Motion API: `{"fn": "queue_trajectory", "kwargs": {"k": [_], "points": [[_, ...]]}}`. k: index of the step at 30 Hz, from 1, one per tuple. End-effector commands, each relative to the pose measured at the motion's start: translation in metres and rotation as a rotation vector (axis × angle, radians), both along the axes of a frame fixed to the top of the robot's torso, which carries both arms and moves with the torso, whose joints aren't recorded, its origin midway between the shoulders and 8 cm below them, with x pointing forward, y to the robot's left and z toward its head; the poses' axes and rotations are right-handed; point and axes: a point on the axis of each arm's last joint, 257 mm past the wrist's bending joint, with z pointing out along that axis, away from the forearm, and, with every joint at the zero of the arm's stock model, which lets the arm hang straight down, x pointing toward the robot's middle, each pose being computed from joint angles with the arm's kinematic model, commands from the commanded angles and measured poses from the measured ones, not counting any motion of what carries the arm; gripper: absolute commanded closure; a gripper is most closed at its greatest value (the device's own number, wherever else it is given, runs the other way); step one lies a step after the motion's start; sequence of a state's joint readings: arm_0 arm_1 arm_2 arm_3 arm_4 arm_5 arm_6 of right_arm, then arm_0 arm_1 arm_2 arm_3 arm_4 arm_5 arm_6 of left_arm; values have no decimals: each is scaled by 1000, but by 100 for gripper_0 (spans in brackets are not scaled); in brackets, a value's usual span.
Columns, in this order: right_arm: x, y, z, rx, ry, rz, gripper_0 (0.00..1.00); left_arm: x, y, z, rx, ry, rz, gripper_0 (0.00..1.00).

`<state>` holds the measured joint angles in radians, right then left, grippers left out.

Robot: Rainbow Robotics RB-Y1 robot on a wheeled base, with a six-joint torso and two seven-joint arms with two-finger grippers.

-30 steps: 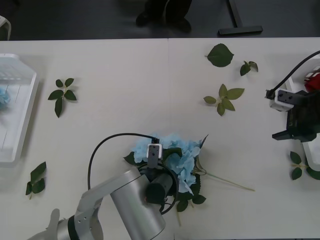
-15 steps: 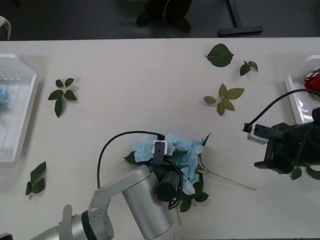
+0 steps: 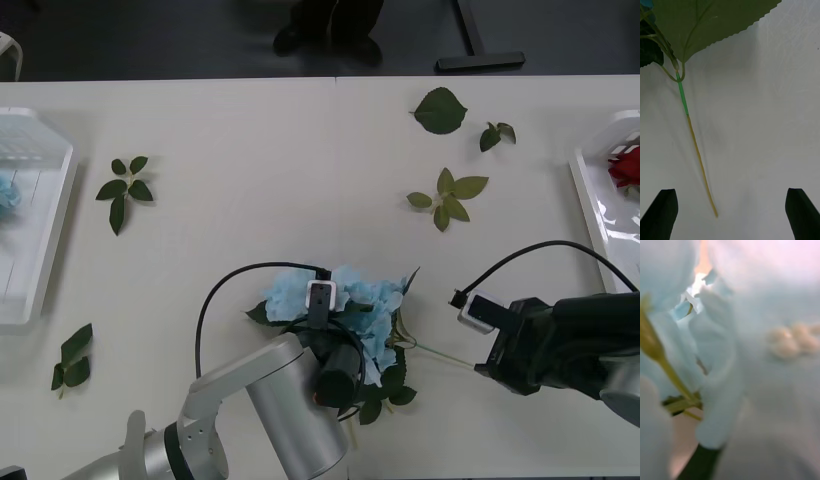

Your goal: Place the red flowers into the right box and the blue flowers into the left box. If a person shows an open palm, hand one flower to the person first, then continue sorting.

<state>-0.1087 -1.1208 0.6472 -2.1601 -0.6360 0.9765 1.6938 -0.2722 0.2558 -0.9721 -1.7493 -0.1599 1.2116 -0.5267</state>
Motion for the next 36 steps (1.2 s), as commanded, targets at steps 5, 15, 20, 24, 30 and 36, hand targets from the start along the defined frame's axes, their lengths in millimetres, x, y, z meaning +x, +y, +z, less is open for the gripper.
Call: {"fn": "queue_trajectory", "kwargs": {"k": [5,15,20,24,30,36], "points": [[-6,54,-4,72,-3,-41,17,23,4,22,36,-100,-29,100],[-2,64,-21,85,14,-104,17,53,40,54,43,-156,5,100],[9,69,-32,77,11,-135,16,54,73,102,44,-136,-5,100],[12,75,-35,87,17,-153,17,46,115,148,70,-100,-16,100],[11,78,-36,94,27,-171,17,36,201,208,193,-61,-7,100],[16,80,-45,87,39,-187,17,35,293,251,331,-4,54,100]]}}
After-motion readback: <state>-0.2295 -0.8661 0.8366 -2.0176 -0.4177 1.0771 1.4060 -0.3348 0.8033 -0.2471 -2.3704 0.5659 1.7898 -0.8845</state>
